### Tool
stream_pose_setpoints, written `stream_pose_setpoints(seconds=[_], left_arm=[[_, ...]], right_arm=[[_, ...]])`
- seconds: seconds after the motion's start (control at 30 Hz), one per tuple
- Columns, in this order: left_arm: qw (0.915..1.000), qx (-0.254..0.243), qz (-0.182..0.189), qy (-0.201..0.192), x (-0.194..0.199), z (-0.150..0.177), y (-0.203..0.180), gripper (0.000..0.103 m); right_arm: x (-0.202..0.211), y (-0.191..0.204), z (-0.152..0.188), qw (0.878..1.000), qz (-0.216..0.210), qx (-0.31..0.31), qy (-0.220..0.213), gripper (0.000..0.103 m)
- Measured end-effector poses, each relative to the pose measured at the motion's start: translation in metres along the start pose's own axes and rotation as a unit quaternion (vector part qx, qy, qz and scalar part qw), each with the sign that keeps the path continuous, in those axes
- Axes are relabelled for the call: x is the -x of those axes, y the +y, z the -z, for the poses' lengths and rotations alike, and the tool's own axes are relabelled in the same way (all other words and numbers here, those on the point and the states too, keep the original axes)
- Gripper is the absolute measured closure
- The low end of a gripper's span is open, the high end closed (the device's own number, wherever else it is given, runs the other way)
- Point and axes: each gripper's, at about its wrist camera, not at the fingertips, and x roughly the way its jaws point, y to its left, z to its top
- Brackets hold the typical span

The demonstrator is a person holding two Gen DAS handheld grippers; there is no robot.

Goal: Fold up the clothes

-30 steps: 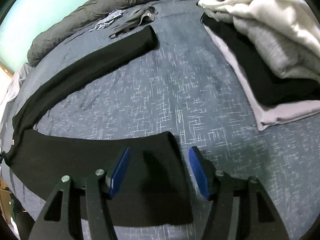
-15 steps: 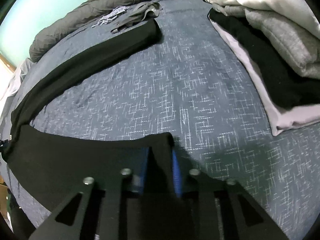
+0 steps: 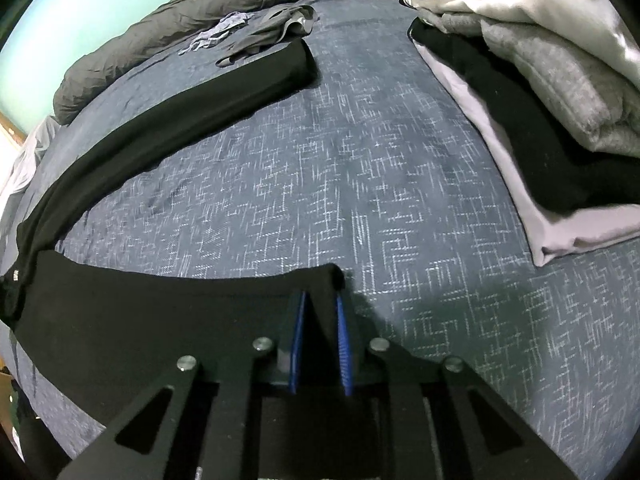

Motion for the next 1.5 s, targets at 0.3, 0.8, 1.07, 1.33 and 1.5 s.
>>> stream_pose_setpoints(seconds=[0.3,0.8,1.07,1.33,1.5], left_arm=[[0.9989,0.023,-0.007,0.041,-0.040,-0.001,0.004,0.094],[0.9896,-0.042,-0.121,-0.065,-0.003,-0.040,-0.016,0.101],[0.9847,-0.044,-0.147,-0.083,0.003,-0.070,-0.014,0.101],[0.9811,-0.015,-0.192,-0.020,-0.047,-0.046,0.023,0.099],[0.9818,-0.006,-0.188,-0.029,-0.045,-0.037,0.032,0.093]], right_arm=[[0.002,-0.001,0.001,1.000,-0.003,-0.007,0.001,0.088],[-0.001,-0.003,0.000,1.000,0.002,-0.003,0.003,0.088],[0.000,-0.003,0.001,1.000,0.007,-0.005,0.004,0.088],[0.014,-0.006,-0.001,1.000,0.019,-0.009,-0.005,0.088],[0.032,0.000,-0.003,0.999,0.023,-0.002,-0.022,0.086]])
